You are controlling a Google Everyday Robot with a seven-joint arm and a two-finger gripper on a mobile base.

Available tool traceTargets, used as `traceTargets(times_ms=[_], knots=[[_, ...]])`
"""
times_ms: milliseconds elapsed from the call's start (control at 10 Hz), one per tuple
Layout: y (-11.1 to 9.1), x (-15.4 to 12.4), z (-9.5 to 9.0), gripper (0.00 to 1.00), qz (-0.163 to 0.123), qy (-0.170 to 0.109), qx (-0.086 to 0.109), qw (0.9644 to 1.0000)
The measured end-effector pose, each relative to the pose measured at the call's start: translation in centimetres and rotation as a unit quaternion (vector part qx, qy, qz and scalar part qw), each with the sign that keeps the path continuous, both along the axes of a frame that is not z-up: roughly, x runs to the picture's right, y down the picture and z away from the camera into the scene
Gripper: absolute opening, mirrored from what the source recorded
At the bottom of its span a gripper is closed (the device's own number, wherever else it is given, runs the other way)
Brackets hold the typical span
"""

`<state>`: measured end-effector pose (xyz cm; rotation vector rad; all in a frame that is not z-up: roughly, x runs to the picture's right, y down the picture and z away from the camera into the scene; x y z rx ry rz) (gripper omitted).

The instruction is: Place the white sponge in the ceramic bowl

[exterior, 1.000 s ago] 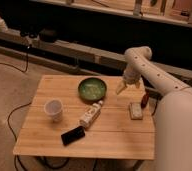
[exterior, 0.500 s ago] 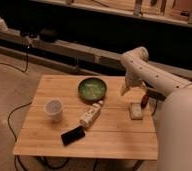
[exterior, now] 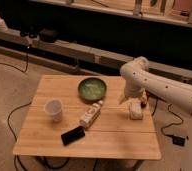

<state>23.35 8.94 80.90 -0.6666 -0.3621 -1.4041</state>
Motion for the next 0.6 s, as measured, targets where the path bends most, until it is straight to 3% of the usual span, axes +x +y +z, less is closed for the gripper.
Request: traceTargets(times_ms=[300,600], knots=[[-0.21,-0.39,0.12,0.8,-0.001,-0.007,0.001,1.0],[-0.15,-0.3,0.22,0.8,0.003,-0.056,-0.008,0.9984]])
